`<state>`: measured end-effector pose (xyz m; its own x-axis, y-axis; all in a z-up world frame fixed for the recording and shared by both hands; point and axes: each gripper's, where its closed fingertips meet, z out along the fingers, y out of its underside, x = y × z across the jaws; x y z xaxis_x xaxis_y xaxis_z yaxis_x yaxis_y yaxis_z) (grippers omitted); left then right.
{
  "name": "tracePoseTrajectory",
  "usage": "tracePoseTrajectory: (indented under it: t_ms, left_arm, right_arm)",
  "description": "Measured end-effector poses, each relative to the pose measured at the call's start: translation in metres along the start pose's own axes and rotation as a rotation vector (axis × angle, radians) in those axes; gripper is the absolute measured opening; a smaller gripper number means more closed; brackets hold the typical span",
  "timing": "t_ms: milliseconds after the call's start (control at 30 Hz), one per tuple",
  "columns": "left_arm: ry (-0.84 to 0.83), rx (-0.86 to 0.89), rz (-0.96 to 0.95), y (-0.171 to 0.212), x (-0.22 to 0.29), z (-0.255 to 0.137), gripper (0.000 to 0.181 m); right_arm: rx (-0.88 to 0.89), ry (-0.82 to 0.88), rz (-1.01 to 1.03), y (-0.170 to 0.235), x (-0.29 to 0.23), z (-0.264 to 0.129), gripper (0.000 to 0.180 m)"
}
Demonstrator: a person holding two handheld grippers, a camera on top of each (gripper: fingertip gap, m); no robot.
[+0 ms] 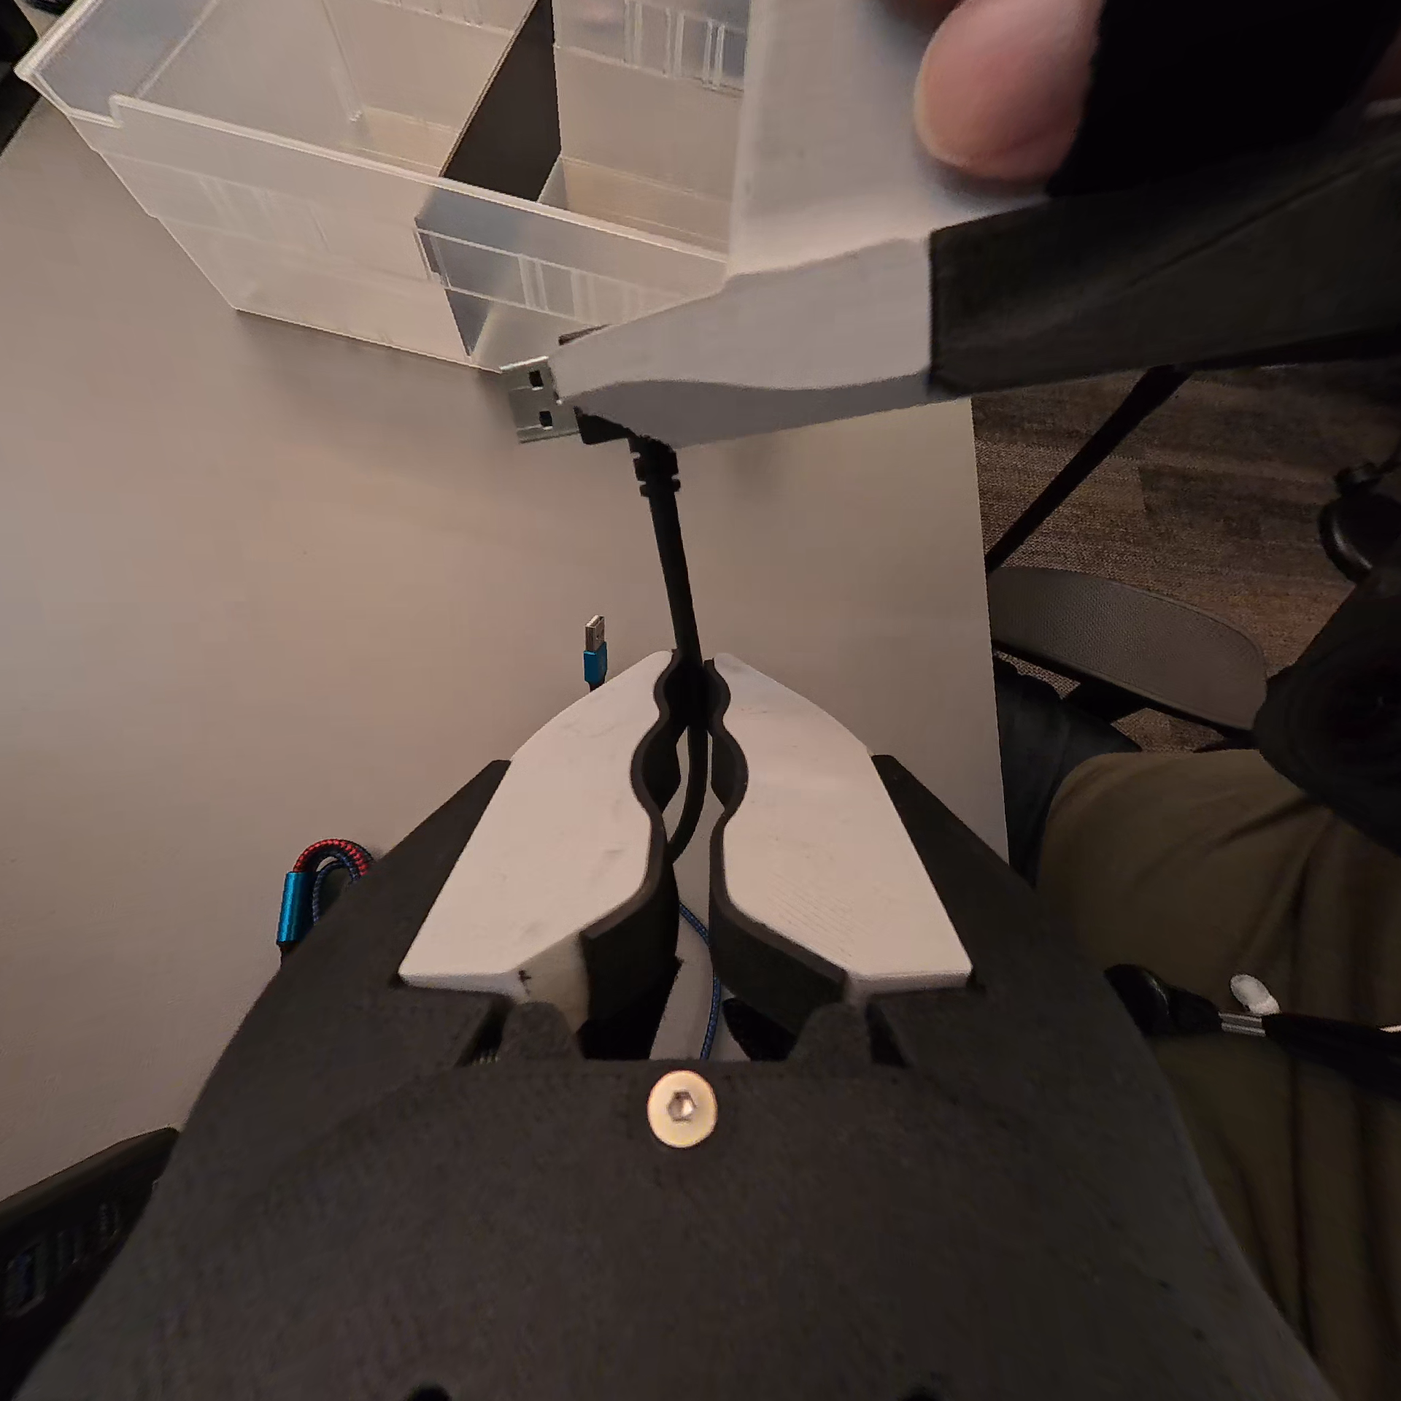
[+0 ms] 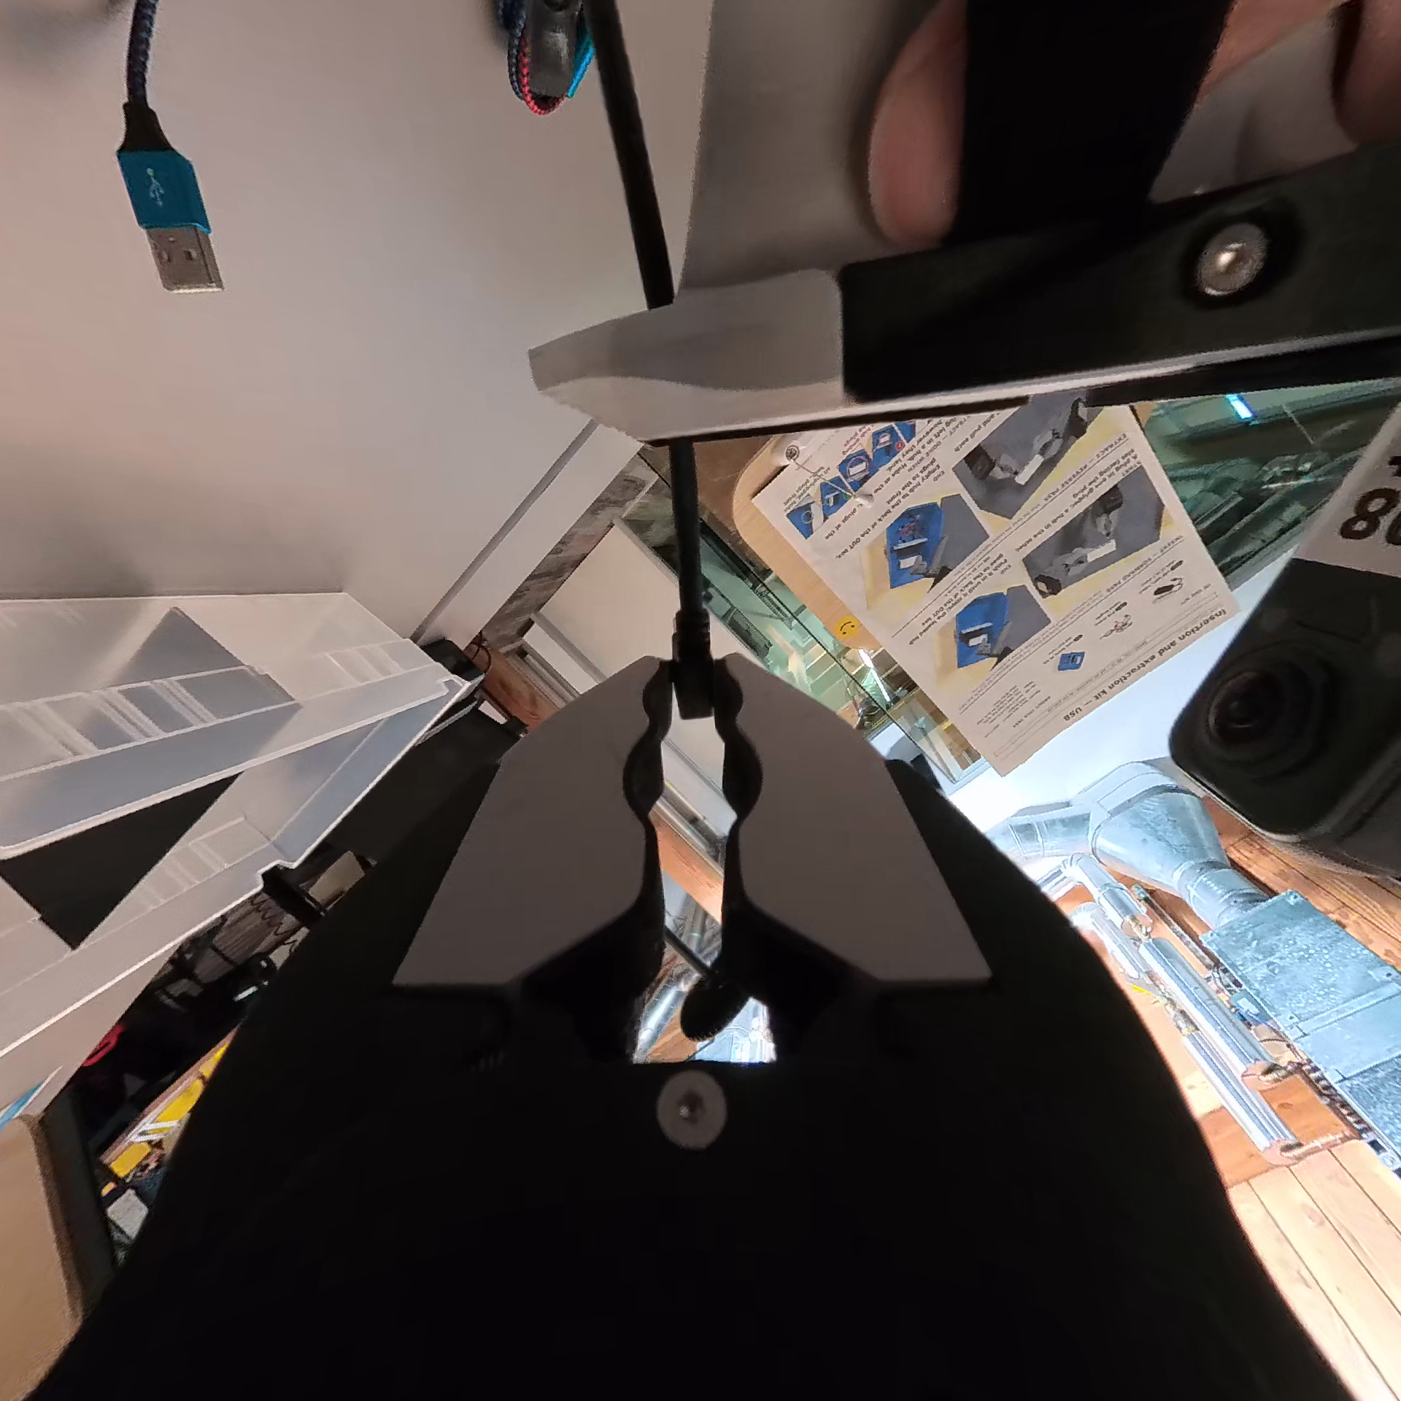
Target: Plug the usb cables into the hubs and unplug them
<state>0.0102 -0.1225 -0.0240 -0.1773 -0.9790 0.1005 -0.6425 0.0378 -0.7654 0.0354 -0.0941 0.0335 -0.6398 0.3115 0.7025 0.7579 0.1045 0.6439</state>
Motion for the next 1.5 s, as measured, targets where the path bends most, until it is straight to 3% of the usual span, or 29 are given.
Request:
tracePoseTrajectory:
  t_ms: [33,433,533,633,733,833,933,1133,1300,1500]
  left_arm:
    - [0.000,-0.001,0.000,0.000,0.000,0.000,0.003]
    - [0.042,0.058,-0.008,-0.006,0.002,0.001,0.003]
    - [0.008,0.191,-0.024,-0.027,-0.004,-0.016,0.035]
    - [-0.058,0.399,-0.016,-0.055,-0.015,-0.065,0.051]
    - [-0.268,0.637,-0.009,-0.072,-0.046,-0.147,0.056]
    - [-0.515,0.759,-0.016,-0.057,-0.090,-0.217,0.060]
    - [-0.618,0.820,-0.120,-0.028,-0.132,-0.246,0.065]
    - [-0.656,0.853,-0.286,0.039,-0.162,-0.219,0.068]
    - [-0.729,0.632,-0.207,0.086,-0.168,-0.168,0.074]
    - [-0.633,0.429,-0.235,0.124,-0.186,-0.108,0.072]
  right_arm:
    - [0.002,0.001,-0.003,0.000,0.000,0.000,0.010]
    - [0.034,-0.046,0.047,0.002,-0.010,0.000,0.009]
    - [0.041,-0.058,0.087,0.006,-0.017,0.003,0.009]
    - [0.053,-0.052,0.166,0.015,-0.026,0.010,0.009]
    - [0.080,-0.003,0.290,0.030,-0.029,0.012,0.009]
    - [0.097,0.080,0.430,0.046,-0.024,0.010,0.009]
    - [0.123,0.181,0.574,0.061,-0.007,0.002,0.009]
    - [0.191,0.345,0.785,0.082,0.030,-0.012,0.009]
    - [0.288,0.453,0.911,0.089,0.066,-0.019,0.009]
    - [0.392,0.559,0.966,0.085,0.109,-0.022,0.009]
